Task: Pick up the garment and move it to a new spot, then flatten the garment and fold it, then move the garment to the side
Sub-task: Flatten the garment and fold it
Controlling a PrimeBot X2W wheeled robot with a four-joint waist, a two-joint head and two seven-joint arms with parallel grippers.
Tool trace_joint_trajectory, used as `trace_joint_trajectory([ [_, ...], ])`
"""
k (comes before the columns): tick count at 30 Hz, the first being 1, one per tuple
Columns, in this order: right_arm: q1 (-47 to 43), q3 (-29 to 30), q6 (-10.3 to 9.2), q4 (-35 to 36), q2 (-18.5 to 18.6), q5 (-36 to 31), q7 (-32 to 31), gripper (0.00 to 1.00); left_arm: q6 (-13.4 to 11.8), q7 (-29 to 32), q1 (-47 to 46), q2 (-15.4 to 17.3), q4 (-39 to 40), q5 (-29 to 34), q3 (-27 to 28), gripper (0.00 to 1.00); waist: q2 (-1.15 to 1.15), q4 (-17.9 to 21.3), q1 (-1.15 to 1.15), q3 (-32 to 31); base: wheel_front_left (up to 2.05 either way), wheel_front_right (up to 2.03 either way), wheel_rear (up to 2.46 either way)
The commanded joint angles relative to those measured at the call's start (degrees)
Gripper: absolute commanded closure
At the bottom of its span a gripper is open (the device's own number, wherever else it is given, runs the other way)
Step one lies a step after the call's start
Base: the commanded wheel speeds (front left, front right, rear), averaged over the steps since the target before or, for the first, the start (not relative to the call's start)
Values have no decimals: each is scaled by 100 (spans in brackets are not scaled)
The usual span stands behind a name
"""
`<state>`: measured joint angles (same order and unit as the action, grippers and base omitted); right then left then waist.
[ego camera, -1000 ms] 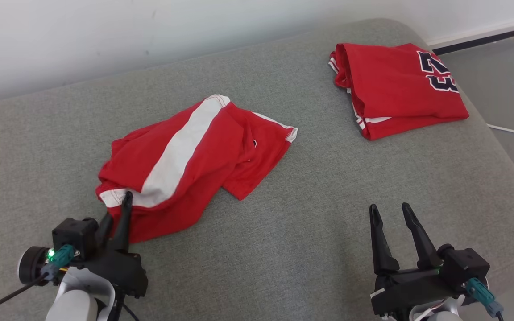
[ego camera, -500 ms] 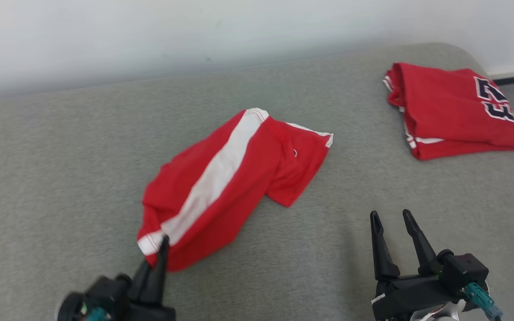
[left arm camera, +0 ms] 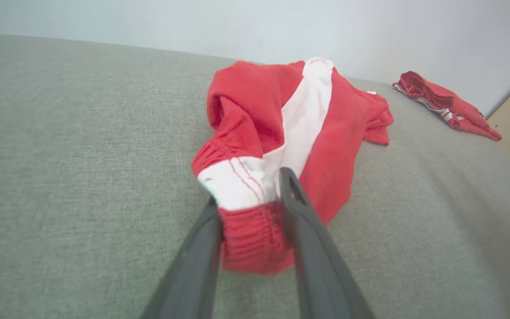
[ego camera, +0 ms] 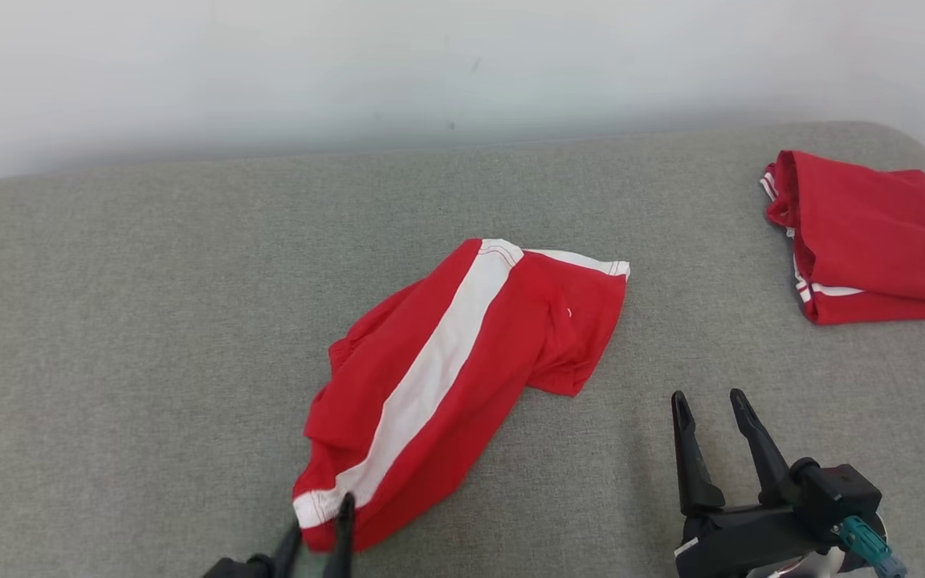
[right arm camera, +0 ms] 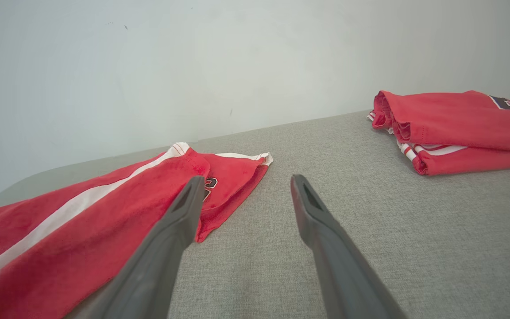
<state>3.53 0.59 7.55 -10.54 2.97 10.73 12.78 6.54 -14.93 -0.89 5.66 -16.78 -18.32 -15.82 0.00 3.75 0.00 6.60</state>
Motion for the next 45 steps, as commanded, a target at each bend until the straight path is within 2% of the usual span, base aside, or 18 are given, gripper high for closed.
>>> trace_joint_trajectory([
  [1, -61, 17, -16, 4, -20, -36, 6, 0, -24, -28, 32, -34, 113, 34, 72, 0, 0, -49, 0, -46, 0, 0, 0],
  [11, -128, 116, -16, -17, -20, -25, 14, 0, -46, -27, 309, -159, 930, 316, 596, 0, 0, -247, 0, -170, 0, 0, 0],
  [17, -68, 83, -16, -57, -12, -94, -2, 0, -195, -28, 413, -194, 1260, 483, 1167, 0, 0, -292, 0, -239, 0, 0, 0],
  [25, 461, -133, -16, -243, 296, -96, -203, 0, -167, -28, 442, -234, 1282, 649, 1620, 0, 0, -424, 0, -307, 0, 0, 0],
  [29, 837, -235, -16, -412, 459, -124, -327, 0, -154, -28, 379, -253, 1259, 678, 1626, 0, 0, -566, 0, -292, 0, 0, 0],
  [35, 1753, -395, -16, -887, 820, -172, -594, 0, -126, -28, 291, -278, 1228, 632, 1503, 0, 0, -980, 0, -155, 0, 0, 0],
  [45, 3148, -793, -16, -2252, 1360, -67, -1253, 0, -328, -29, 107, -280, 1226, 261, 1045, 0, 0, -1668, 0, 188, 0, 0, 0],
])
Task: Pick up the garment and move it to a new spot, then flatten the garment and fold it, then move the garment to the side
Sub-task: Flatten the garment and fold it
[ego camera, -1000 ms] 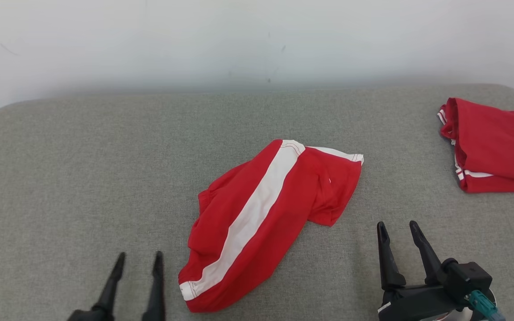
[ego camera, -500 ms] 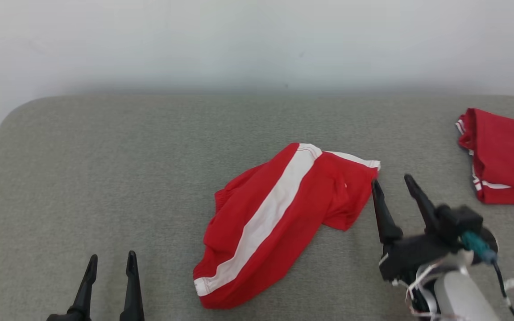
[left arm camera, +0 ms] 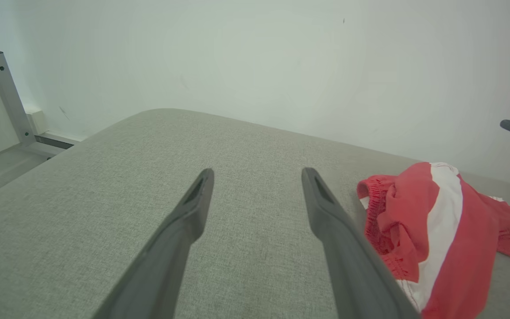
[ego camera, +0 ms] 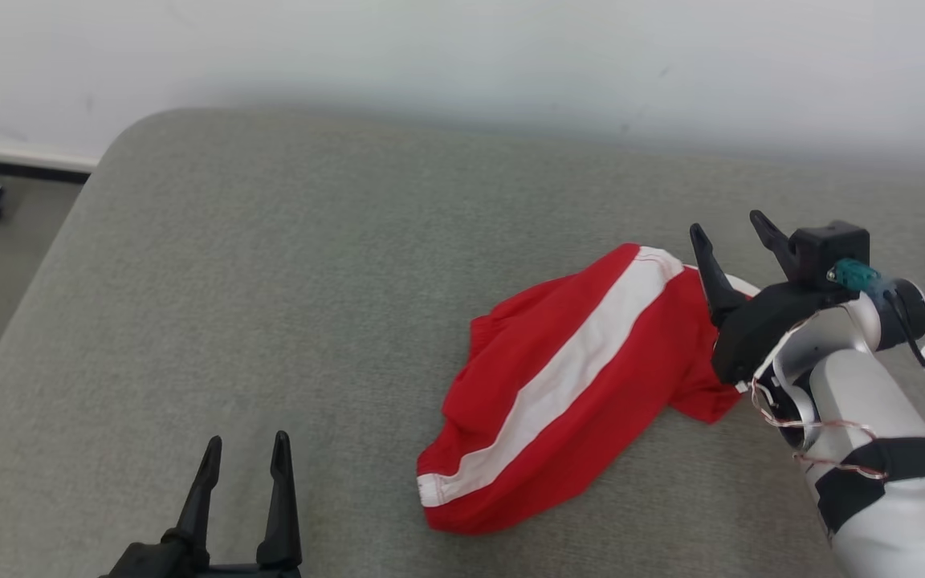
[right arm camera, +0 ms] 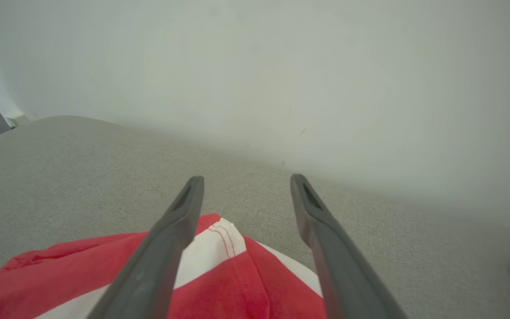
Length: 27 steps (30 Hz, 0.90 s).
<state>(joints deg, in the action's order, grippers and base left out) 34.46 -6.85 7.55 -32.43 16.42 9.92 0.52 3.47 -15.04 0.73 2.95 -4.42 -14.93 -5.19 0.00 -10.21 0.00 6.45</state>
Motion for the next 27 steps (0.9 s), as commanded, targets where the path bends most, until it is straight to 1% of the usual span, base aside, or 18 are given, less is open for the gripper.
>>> trace_joint_trajectory([
  [1, 178, -92, -16, -165, 46, 62, -68, 0, -34, -18, -77, -10, -13, -92, -58, 0, 0, -328, 0, 234, 0, 0, 0],
  [8, 758, -569, -16, -1069, 340, 229, -639, 0, -134, -18, -151, -11, -35, -272, -275, 0, 0, -564, 0, 404, 0, 0, 0],
  [12, 1033, -856, -16, -1466, 437, 324, -967, 0, -159, -18, -210, -10, -43, -348, -314, 0, 0, -628, 0, 500, 0, 0, 0],
  [17, 1294, -1068, -16, -1914, 464, 571, -1378, 0, -189, -18, -279, -10, -64, -383, -332, 0, 0, -660, 0, 544, 0, 0, 0],
  [18, 1324, -1125, -16, -1973, 463, 615, -1428, 17, -183, -18, -295, -10, -64, -393, -333, 0, 0, -661, 0, 551, 0, 0, 0],
  [19, 1367, -1166, -16, -2002, 474, 648, -1407, 50, -184, -18, -307, -10, -61, -403, -335, 0, 0, -661, 0, 557, 0, 0, 0],
  [20, 1425, -1267, -16, -2070, 477, 691, -1377, 100, -185, -18, -320, -10, -66, -411, -329, 0, 0, -652, 0, 568, 0, 0, 0],
  [22, 1474, -1340, -16, -2126, 473, 760, -1327, 100, -196, -18, -328, -10, -71, -417, -315, 0, 0, -635, 0, 579, 0, 0, 0],
  [26, 1601, -1438, -16, -2042, 477, 819, -819, 100, -237, -18, -281, -10, -71, -409, -239, 0, 0, -520, 0, 537, 0, 0, 0],
  [27, 1601, -1438, -16, -2042, 477, 819, -819, 100, -237, -18, -281, -10, -71, -409, -239, 0, 0, -520, 0, 537, 0, 0, 0],
])
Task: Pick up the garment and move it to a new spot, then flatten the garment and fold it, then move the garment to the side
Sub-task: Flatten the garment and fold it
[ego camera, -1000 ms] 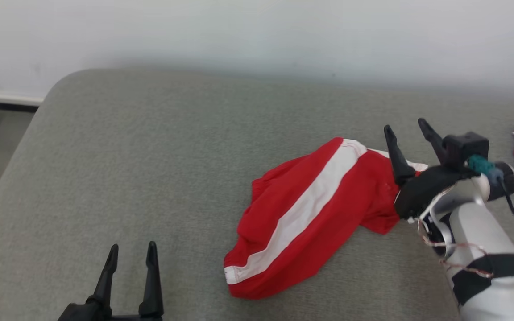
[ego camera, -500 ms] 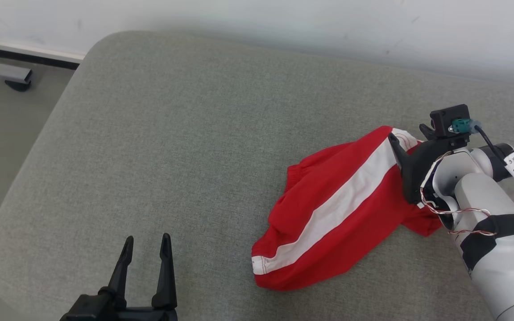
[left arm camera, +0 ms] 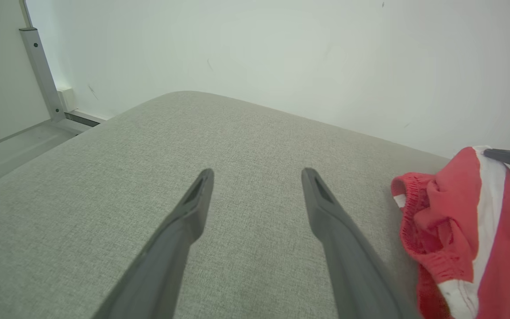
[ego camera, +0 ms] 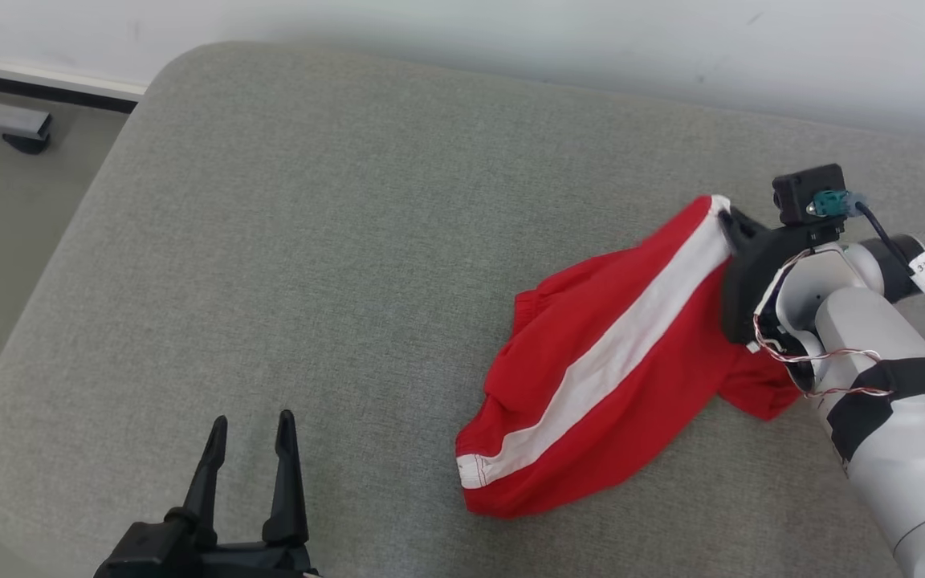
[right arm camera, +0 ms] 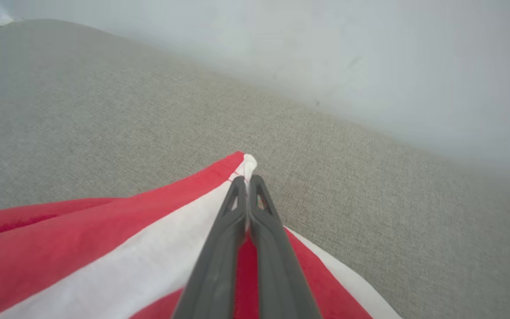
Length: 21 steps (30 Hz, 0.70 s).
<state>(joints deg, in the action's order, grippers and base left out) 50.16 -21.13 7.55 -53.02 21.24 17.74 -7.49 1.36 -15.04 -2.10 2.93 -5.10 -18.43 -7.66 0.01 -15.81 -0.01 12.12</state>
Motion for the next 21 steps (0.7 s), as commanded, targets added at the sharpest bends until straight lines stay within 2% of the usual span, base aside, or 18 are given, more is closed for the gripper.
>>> trace_joint_trajectory([
  [1, 16, -28, -16, 31, -10, 50, 118, 100, -28, -18, 36, -8, -6, -53, 28, 0, -1, 83, 1, -55, 0, 0, 0],
  [10, -657, -149, -16, 588, -190, 292, 1178, 100, 5, -18, 305, -8, 39, 76, 249, 0, -1, 803, 1, -398, 0, 0, 0],
  [16, -1505, -48, -16, 1392, -172, 610, 1411, 100, 45, -18, 393, -6, 47, 172, 364, 0, -1, 1275, 1, -577, 0, 0, 0],
  [21, -2317, 277, -16, 2421, -135, 761, 1308, 100, 32, -18, 492, -5, 79, 215, 372, 0, -1, 1559, 1, -660, 0, 0, 0],
])
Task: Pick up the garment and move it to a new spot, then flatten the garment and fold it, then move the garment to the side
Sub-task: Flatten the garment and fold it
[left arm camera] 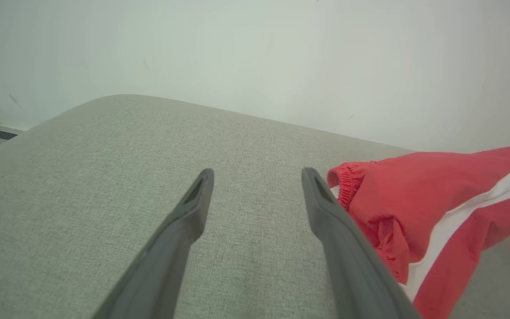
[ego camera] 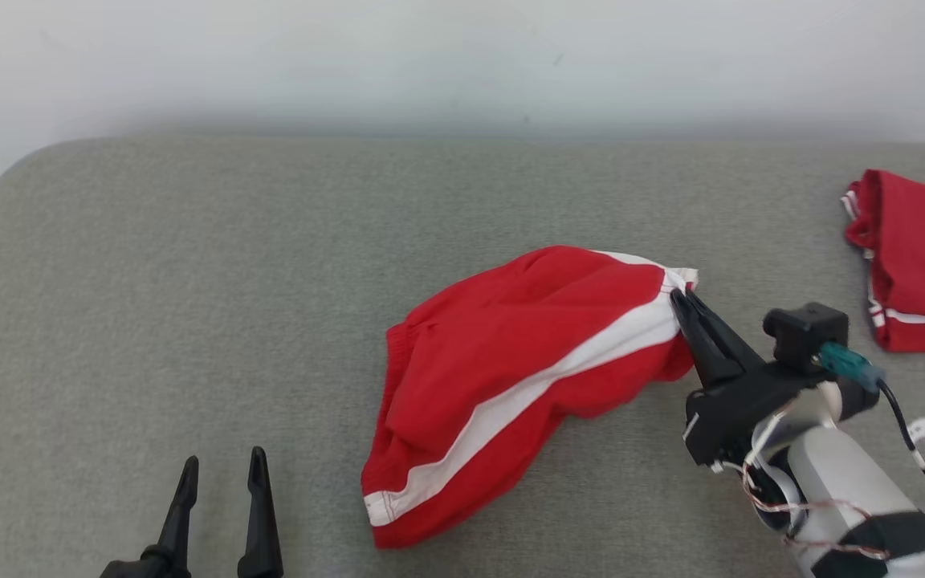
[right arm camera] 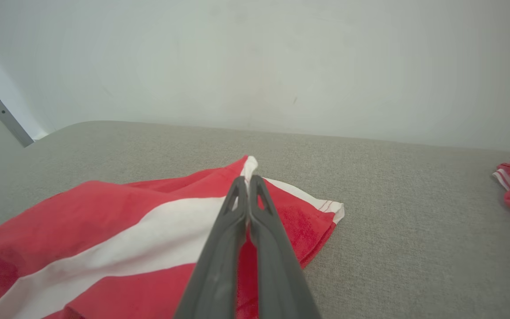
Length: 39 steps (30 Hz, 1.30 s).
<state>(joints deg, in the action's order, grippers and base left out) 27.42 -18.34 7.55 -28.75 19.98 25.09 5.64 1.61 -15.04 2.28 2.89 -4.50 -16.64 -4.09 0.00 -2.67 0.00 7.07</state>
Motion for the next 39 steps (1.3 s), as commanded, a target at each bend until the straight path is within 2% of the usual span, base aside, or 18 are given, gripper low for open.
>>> trace_joint_trajectory([
  [1, -239, 104, -16, 236, 12, 20, -60, 100, 18, -18, 74, -4, 16, 45, 13, 0, 0, 279, 0, -166, 0, 0, 0],
  [4, -836, 453, -16, 995, 29, -35, -271, 100, 30, -18, 103, -3, 15, 53, 19, 0, 0, 350, 0, -185, 0, 0, 0],
  [10, -2193, 1294, -16, 2438, -335, -233, -867, 100, 25, -18, 114, -3, -6, 50, -12, 0, 0, 375, 0, -202, 0, 0, 0],
  [16, -3061, 1743, -16, 3050, -798, -438, -1214, 100, 31, -18, 159, -3, -45, 54, -10, 0, 0, 384, 0, -258, 0, 0, 0],
  [17, -3148, 1789, -16, 3073, -834, -505, -1237, 61, 30, -18, 181, -3, -50, 59, -1, 0, 0, 388, 0, -274, 0, 0, 0],
  [19, -3221, 1879, -16, 3131, -845, -694, -1145, 0, 37, -18, 196, -3, -57, 71, 18, 0, 0, 396, 0, -301, 0, 0, 0],
  [28, -3328, 2084, -16, 3236, -1046, -961, -647, 0, 71, -18, 292, -3, -18, 161, 110, 0, 0, 460, 0, -471, 0, 0, 0],
  [39, -3419, 2142, -16, 3007, -1177, -1092, 20, 0, 99, -18, 464, -3, 62, 352, 212, 0, 0, 532, 0, -593, 0, 0, 0],
])
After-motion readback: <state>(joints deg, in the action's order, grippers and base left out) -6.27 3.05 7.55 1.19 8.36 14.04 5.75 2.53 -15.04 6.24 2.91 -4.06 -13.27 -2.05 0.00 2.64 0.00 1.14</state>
